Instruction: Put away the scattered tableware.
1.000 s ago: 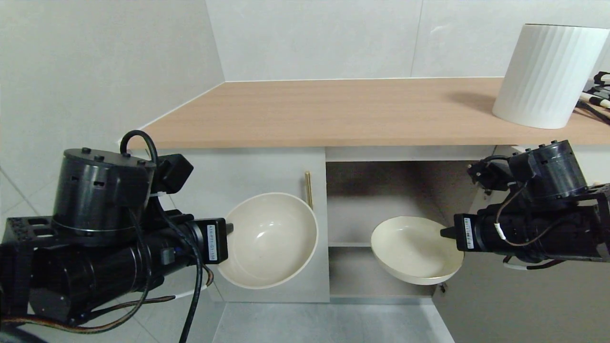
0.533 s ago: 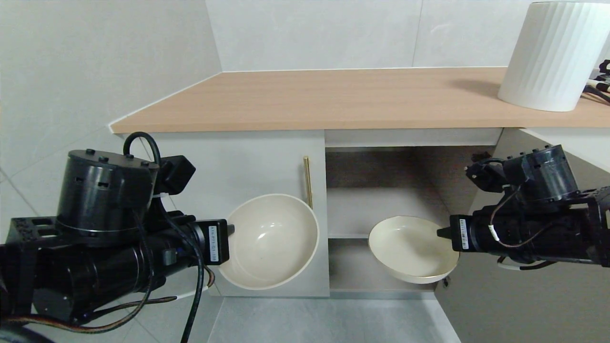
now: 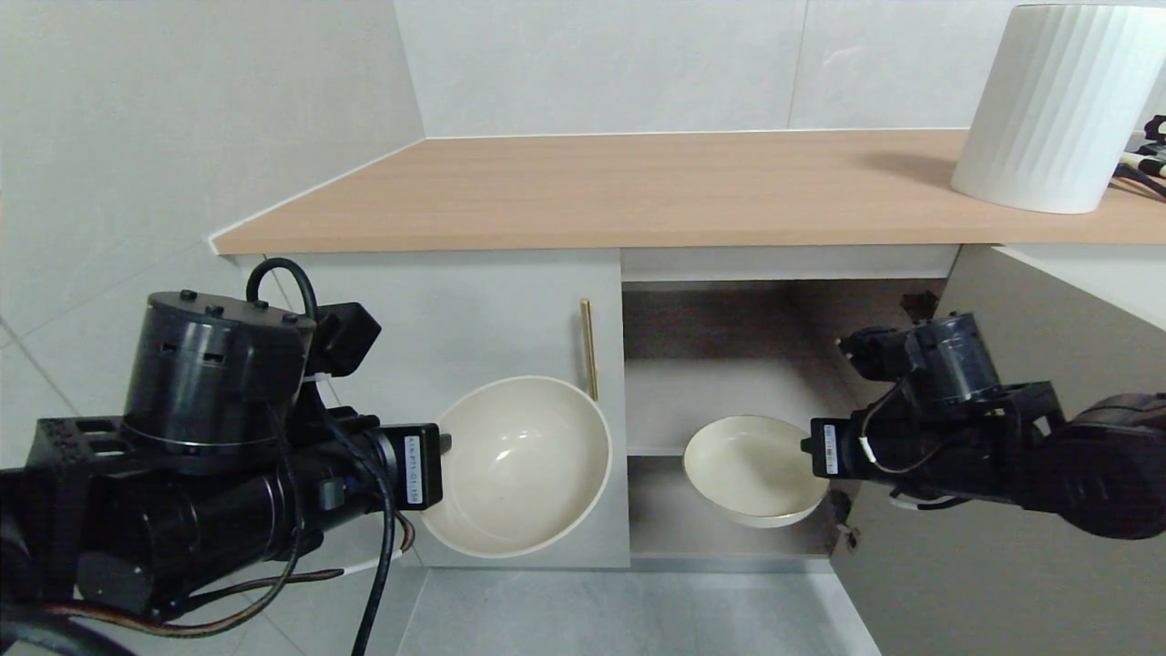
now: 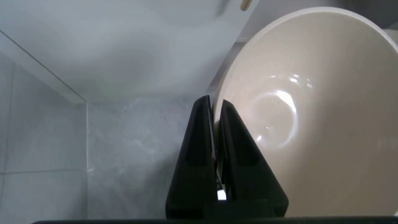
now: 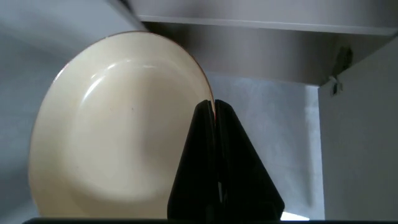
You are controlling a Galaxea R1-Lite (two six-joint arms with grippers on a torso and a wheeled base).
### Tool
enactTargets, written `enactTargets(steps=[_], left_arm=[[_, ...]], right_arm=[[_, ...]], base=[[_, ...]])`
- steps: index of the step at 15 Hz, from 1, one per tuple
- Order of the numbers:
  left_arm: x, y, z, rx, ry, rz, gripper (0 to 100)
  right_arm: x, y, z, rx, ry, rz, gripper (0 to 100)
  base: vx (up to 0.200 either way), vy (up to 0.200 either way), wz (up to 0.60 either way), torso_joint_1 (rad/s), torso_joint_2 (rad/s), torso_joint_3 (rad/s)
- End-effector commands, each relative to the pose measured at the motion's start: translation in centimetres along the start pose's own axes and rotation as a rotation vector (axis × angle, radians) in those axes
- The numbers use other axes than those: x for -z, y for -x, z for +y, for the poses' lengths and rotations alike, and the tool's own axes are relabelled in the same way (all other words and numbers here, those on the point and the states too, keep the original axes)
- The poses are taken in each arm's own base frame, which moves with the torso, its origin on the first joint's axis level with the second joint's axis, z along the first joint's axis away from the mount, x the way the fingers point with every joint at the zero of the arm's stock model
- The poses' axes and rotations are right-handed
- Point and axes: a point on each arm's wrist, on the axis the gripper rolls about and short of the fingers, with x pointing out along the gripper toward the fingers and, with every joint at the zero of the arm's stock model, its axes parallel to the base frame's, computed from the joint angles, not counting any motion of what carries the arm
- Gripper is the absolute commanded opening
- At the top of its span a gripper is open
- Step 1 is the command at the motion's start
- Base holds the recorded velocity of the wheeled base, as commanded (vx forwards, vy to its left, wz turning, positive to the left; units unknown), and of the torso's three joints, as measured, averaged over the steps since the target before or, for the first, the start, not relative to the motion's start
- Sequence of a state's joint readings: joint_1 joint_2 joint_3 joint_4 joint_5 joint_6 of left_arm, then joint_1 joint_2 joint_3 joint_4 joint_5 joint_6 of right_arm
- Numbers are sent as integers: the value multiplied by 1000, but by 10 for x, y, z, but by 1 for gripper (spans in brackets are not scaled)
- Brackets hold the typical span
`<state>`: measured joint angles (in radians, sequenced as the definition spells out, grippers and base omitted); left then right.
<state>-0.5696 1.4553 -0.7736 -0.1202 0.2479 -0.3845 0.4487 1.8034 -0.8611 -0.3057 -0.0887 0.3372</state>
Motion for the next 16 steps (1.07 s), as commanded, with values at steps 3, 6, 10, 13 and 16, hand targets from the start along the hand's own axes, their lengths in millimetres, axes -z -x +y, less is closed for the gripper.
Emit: enactTargets(steps=[3,6,10,13,16], left_arm=[[1,-1,0,-1,-1,4,0],[1,-2,-1,1,-4,8,0],[5,-8,-2,-6,-11,30,0],[5,-9,-2,-7,-12,31,0],[5,-9,-3,-6,-12,32,0]], right_arm=[[34,-91,-16,62,-22,-2,0],[34,-124,-21,121,-46,-77,0],[23,-158,-33,190,-123,-140,0],[19,-181,-45,270,-151,-185,0],[16,-190,-50,284,-160,-199,0]], base=[[0,0,0,0,0,0],[0,0,0,0,0,0],[0,0,0,0,0,0],[0,0,0,0,0,0],[0,0,0,0,0,0]])
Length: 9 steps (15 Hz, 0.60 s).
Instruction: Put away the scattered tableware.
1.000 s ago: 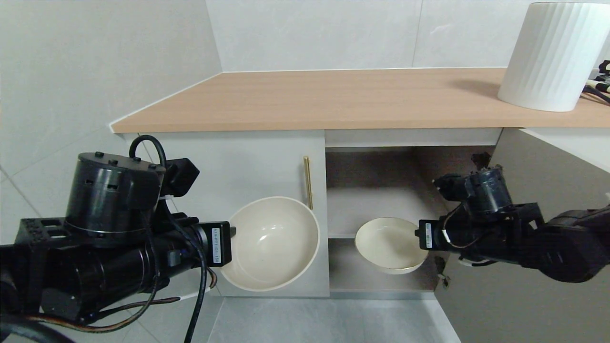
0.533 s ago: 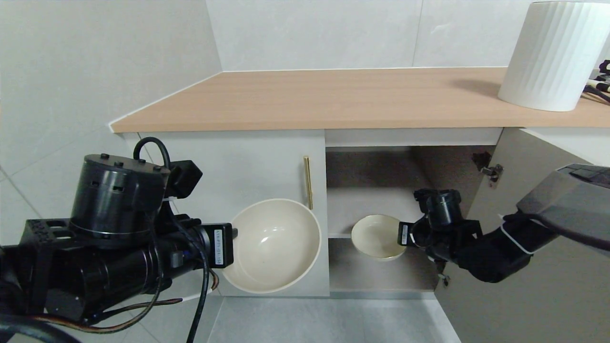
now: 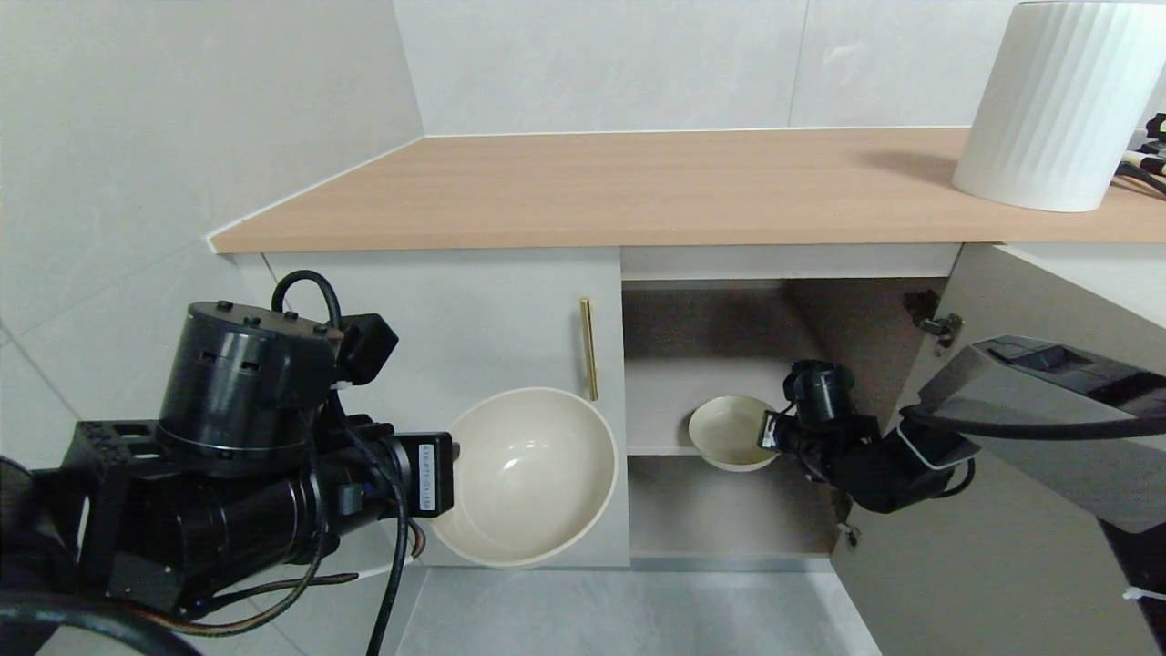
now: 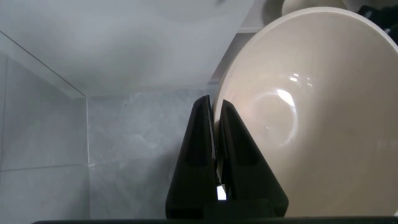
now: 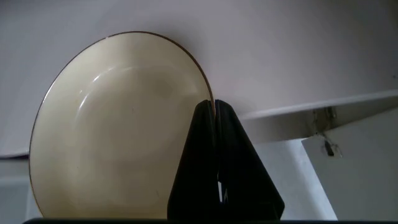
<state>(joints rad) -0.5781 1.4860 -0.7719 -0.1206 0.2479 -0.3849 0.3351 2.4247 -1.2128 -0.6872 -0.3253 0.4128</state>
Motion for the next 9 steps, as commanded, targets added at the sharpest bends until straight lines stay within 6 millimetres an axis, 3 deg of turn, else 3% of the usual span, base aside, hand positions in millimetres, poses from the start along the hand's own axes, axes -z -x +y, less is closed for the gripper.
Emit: enactTargets(steps=[1,9], left_arm=[[0,-1,0,-1,0,1,0],[0,0,-1,1,-1,0,0]], right_arm=[[6,-13,-3,19,-3,0,0],[-5,-49,2,90,-58,-64,0]], base=[[0,0,0,0,0,0],[0,0,0,0,0,0]])
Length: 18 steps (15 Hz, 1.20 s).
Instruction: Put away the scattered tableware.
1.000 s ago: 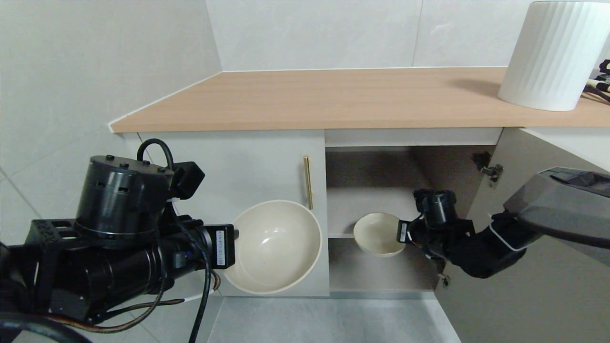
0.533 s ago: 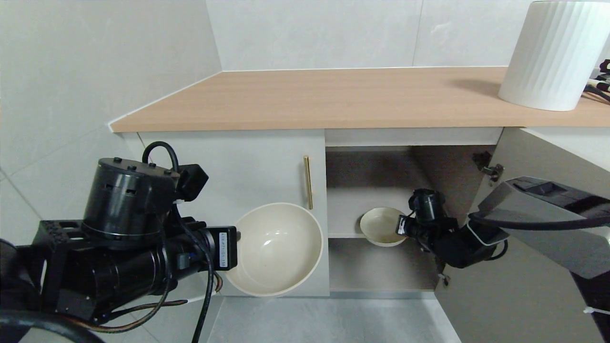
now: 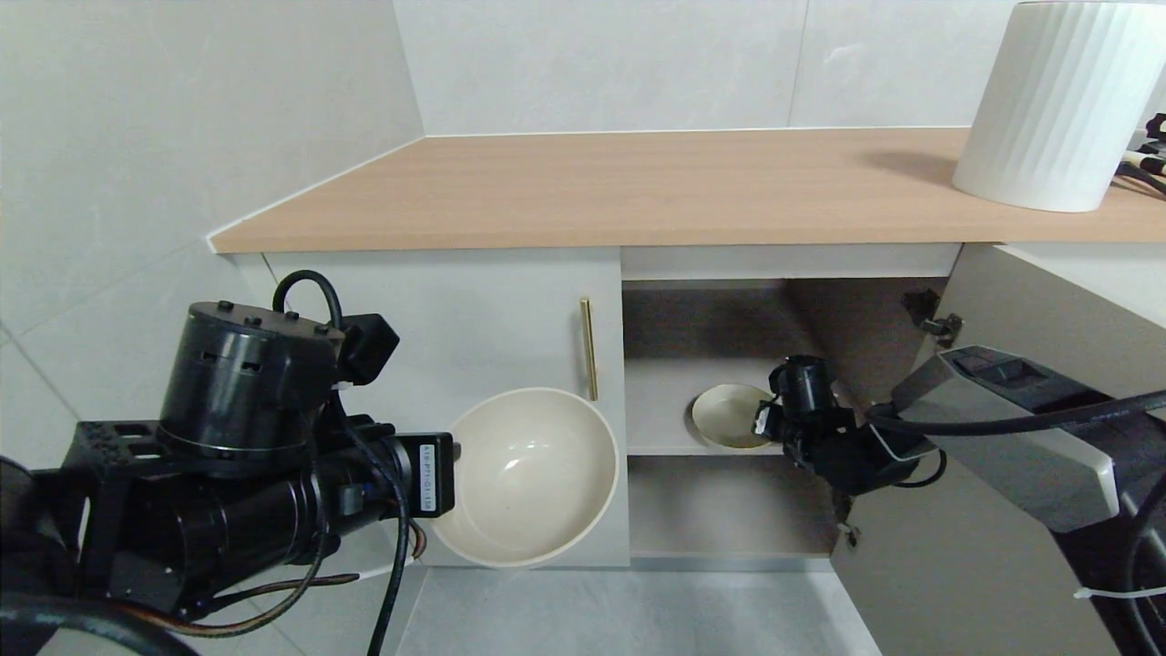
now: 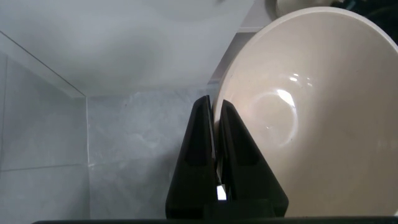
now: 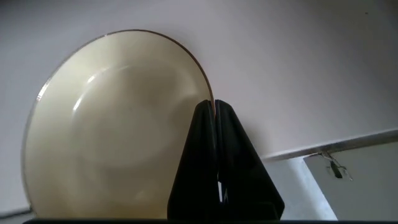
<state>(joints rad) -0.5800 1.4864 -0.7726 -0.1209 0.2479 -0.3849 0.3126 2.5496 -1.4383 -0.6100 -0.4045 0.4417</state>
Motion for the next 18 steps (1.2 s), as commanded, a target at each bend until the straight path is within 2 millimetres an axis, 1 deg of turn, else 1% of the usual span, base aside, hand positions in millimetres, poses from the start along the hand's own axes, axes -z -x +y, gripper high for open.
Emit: enactTargets(steps=[1,2,4,5,6,8,9,12,13,17,18], left_arm=[[0,0,0,-1,0,0,0],[0,-1,0,-2,0,2,0],[1,-3,0,-4,-2,7,0],[1,-3,0,-4,-2,7,0],[1,-3,0,-4,-2,7,0],[1,-3,0,-4,-2,7,0],[0,-2,0,-3,-1,6,0],[1,-3,0,-5,-3,10,0],[1,-4,-1,-3,-1,6,0],[1,-4,-1,-2,-1,3,0],[1,-4,-1,-3,-1,4,0]], right_arm=[[-1,-15,1,28,-15,-17,0],[-1,-19,0,49,-21,-29,0],[-8,-22,1,46,-48,-51,0],[-4,-24,0,49,-48,-44,0],[-5,-25,1,48,-51,-51,0],[-8,-33,4,81,-54,-73,0],[-5,-34,3,93,-49,-67,0],[-7,-34,4,95,-51,-72,0],[-7,-34,5,94,-52,-72,100],[-12,-28,7,89,-66,-79,100],[-15,-21,8,85,-76,-78,100]], base=[[0,0,0,0,0,0],[0,0,0,0,0,0],[0,0,0,0,0,0],[0,0,0,0,0,0],[0,0,0,0,0,0],[0,0,0,0,0,0],[0,0,0,0,0,0],[0,0,0,0,0,0],[0,0,0,0,0,0],[0,0,0,0,0,0],[0,0,0,0,0,0]])
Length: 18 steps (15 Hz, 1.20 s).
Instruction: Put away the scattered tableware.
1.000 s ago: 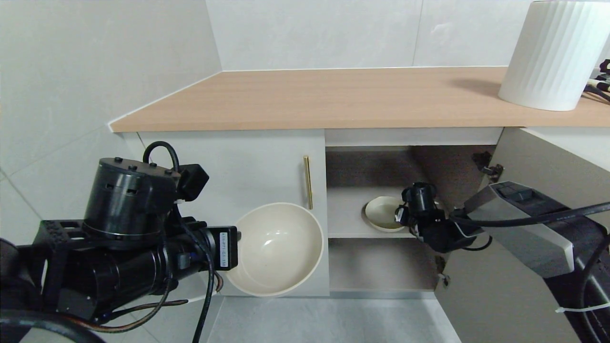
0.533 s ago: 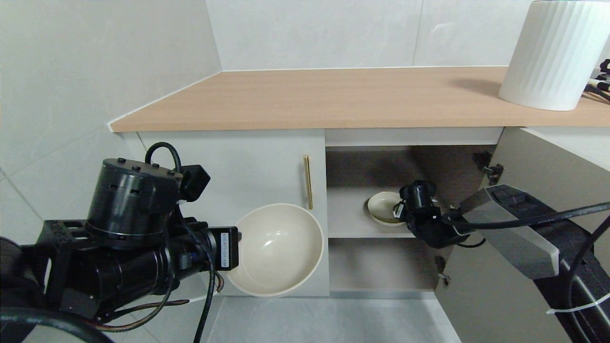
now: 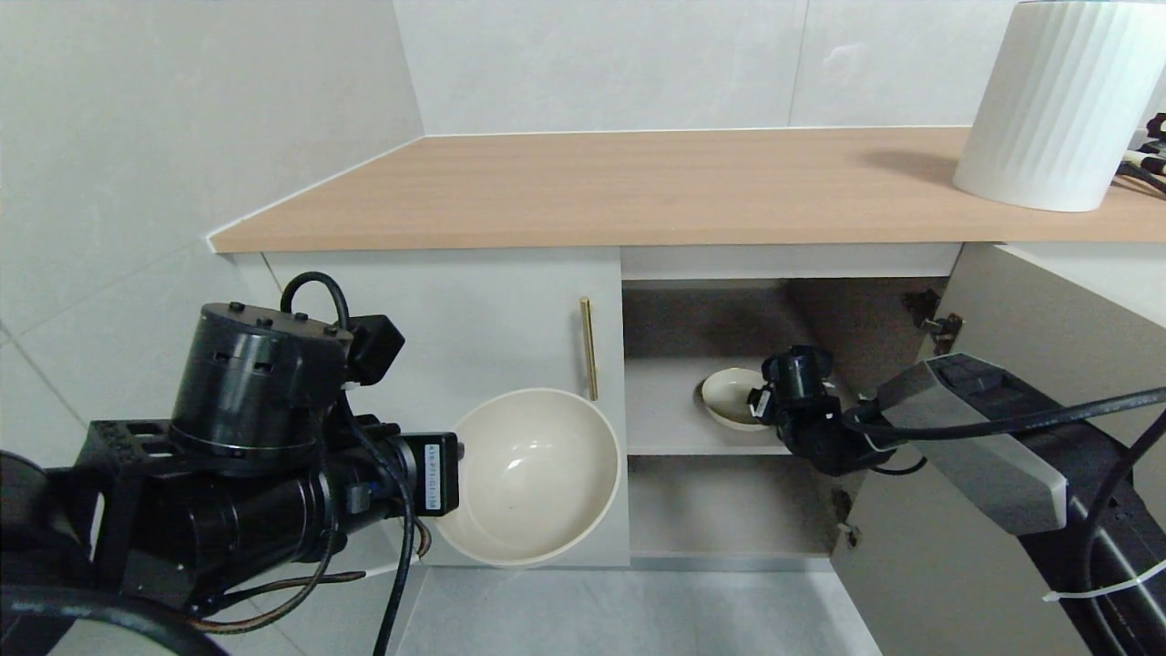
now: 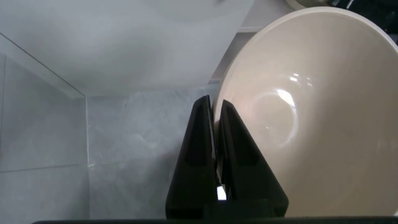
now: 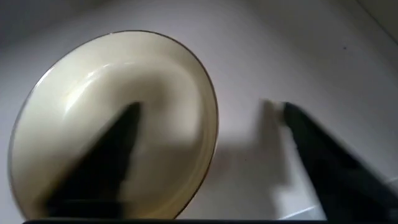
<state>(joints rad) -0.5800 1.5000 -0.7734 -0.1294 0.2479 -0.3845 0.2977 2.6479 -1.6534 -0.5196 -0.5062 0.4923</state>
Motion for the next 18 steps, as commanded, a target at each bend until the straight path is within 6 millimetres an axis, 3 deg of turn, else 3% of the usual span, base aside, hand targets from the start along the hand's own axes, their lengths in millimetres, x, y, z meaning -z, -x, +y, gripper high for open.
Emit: enactTargets(steps=[1,3,5,10,12,15,18], left_arm=[[0,-1,0,-1,0,1,0],[-1,-2,-1,0,0,-2,0],[-1,-12,-4,6,-33,-11,0],[2,-39,-21,29,-91,-34,0],[13,-49,-30,-5,-122,-7,0],[22,-53,-38,-11,-149,11,0],[26,-53,-45,-5,-167,17,0]], right_arm=[[-10,16,3,-13,-1,2,100],[-25,45,3,-34,6,14,100],[-42,86,4,-127,19,58,100],[-90,202,-6,-404,125,174,100],[-114,268,-13,-532,170,194,100],[-123,333,-27,-713,280,281,100],[-113,360,-27,-807,353,349,100]], base=[[0,0,0,0,0,0],[0,0,0,0,0,0],[0,0,0,0,0,0],[0,0,0,0,0,0],[0,0,0,0,0,0],[0,0,0,0,0,0],[0,0,0,0,0,0]])
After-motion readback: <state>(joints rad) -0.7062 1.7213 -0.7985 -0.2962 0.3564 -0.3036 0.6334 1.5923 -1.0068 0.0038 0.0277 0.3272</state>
